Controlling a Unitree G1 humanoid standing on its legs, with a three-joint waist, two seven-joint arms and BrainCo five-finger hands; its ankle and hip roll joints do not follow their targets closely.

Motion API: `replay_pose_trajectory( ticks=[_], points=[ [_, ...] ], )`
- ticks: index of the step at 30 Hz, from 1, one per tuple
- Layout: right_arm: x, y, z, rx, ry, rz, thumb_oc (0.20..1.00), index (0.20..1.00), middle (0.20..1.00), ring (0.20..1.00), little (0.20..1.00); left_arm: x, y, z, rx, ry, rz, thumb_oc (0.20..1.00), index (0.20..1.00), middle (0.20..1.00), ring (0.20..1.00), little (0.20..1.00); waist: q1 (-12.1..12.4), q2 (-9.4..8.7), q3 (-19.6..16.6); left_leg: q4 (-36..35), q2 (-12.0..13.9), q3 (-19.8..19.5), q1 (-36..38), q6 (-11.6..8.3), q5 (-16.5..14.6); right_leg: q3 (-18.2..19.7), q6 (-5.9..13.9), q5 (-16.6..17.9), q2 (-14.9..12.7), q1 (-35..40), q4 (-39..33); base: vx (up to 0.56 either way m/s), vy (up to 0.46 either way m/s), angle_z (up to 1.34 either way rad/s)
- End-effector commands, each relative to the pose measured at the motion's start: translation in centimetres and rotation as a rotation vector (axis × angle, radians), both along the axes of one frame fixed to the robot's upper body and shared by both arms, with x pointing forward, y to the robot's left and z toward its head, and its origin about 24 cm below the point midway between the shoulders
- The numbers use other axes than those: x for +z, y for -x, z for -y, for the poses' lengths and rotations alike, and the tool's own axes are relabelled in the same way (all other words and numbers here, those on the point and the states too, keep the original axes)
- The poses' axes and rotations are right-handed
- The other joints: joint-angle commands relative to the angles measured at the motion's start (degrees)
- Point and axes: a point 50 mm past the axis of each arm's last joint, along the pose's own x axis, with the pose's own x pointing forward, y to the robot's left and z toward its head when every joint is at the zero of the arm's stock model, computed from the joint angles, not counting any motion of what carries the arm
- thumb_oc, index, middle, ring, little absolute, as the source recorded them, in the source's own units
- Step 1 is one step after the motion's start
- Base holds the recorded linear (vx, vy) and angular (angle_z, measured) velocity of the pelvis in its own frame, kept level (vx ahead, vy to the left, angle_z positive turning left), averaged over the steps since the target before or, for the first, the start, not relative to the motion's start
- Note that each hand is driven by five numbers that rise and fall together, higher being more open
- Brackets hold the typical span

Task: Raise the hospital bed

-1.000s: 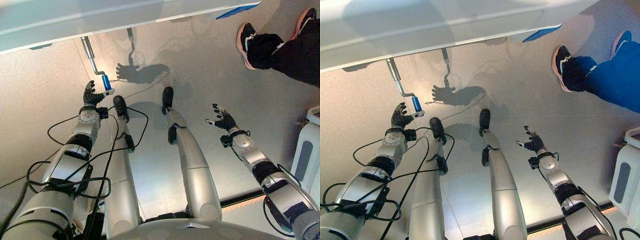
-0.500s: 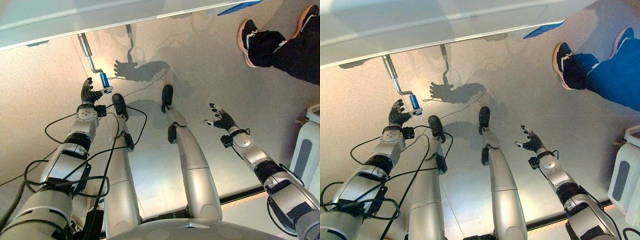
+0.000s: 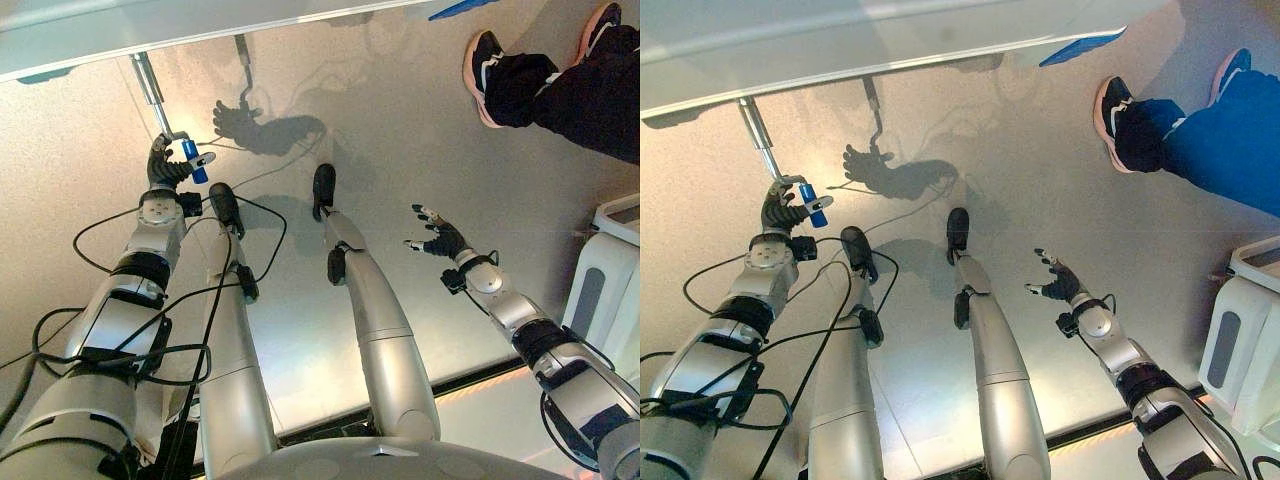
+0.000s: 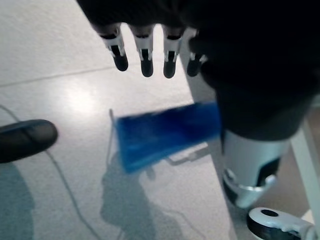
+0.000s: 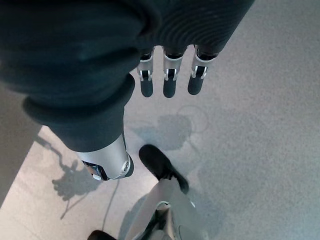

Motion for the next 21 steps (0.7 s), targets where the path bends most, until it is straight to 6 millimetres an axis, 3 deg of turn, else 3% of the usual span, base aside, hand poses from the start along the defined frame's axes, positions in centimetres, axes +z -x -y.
replay_pose_trajectory(
  ticks=[1,8,9,10,11,21],
  points=[
    [-2.0,2.8,0.7,0.052,0.054,-0.063,1.000,1.000,1.000,1.000,1.000,-1.8,1.4,-1.5,0.046,0.012,-0.040,1.000,1.000,1.000,1.000,1.000,-0.13,-0.21,-2.96,5.33,1.11,-1.86,-0.99,1.01,-3.43,2.08,7.88,2.60,-1.28,-1.54,-0.33,0.00,0.000,0.00],
    [-1.5,2.8,0.3,0.089,0.067,-0.039,1.000,1.000,1.000,1.000,1.000,-1.6,1.3,-1.7,0.049,0.015,-0.033,1.000,1.000,1.000,1.000,1.000,-0.36,-0.47,-2.73,6.12,1.04,-1.75,-1.43,1.32,-4.00,2.08,7.79,2.47,-1.11,-2.01,0.03,0.01,-0.009,-0.04],
    [-1.5,2.9,0.3,0.096,0.071,-0.038,1.000,1.000,1.000,1.000,1.000,-1.5,1.4,-1.8,0.051,0.013,-0.031,0.878,0.878,0.878,0.878,0.878,-0.43,-0.59,-2.74,6.29,1.02,-1.80,-1.58,1.47,-4.08,2.23,7.70,2.41,-0.90,-2.14,0.13,0.00,0.000,0.00],
    [-1.5,2.9,0.3,0.096,0.071,-0.039,1.000,1.000,1.000,1.000,1.000,-1.5,1.4,-1.8,0.051,0.013,-0.031,0.391,0.391,0.391,0.391,0.391,-0.42,-0.60,-2.76,6.30,1.02,-1.78,-1.59,1.47,-4.09,2.24,7.70,2.41,-0.89,-2.16,0.14,0.00,0.000,0.00],
    [-1.3,3.0,0.2,0.106,0.079,-0.031,1.000,1.000,1.000,1.000,1.000,-1.2,1.4,-1.9,0.048,0.009,-0.021,0.200,0.200,0.200,0.200,0.200,-0.38,-0.80,-2.64,6.55,0.94,-1.84,-1.80,1.63,-4.18,2.28,7.67,2.34,-0.70,-2.34,0.34,0.00,0.000,0.00],
    [-0.8,3.1,-0.1,0.144,0.102,-0.006,1.000,1.000,1.000,1.000,1.000,-1.1,1.2,-1.5,0.041,0.017,-0.012,0.200,0.200,0.200,0.200,0.200,-0.17,-1.03,-2.26,6.76,0.63,-2.53,-1.89,1.63,-3.87,1.88,7.44,1.78,-0.86,-2.90,1.73,0.00,0.000,0.00]
  ],
)
